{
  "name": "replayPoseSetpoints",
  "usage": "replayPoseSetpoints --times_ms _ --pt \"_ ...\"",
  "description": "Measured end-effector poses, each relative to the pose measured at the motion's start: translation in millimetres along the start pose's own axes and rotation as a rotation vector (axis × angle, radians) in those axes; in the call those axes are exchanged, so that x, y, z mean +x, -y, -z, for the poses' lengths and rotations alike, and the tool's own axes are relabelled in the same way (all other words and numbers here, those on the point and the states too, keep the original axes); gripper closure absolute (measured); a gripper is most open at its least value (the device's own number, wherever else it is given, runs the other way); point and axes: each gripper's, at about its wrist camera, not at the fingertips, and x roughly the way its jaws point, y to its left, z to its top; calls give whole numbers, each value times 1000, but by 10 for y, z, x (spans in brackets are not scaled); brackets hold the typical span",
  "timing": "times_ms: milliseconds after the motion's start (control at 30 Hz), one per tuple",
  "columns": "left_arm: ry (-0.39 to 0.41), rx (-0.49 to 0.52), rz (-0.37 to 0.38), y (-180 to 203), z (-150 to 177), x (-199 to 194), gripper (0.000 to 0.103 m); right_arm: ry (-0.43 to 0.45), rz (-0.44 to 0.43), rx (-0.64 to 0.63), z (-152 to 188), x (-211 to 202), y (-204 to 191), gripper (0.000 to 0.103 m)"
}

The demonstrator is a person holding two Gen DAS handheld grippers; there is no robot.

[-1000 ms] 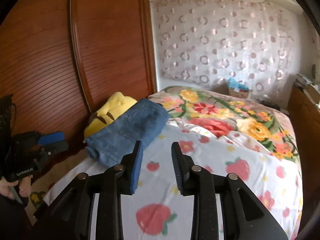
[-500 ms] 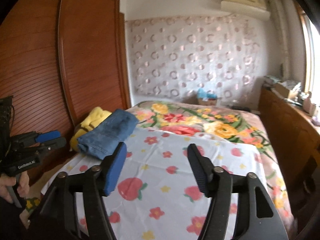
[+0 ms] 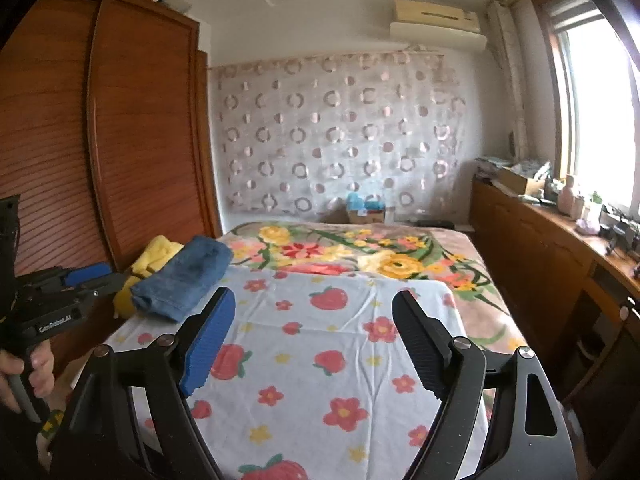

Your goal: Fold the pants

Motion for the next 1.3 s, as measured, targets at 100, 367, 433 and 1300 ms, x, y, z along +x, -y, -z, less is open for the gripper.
replayPoseSetpoints --times_ms 100,367,433,1300 --pt "4 -9 4 43 8 -37 67 -2 7 18 32 -19 67 20" --pt "5 -8 4 56 23 -48 67 1 14 26 71 -64 119 20" --pt "3 -9 3 57 22 -44 66 2 13 24 74 -65 122 20" --pt "-13 -28 -7 30 70 -45 65 -1 14 19 102 -76 59 20"
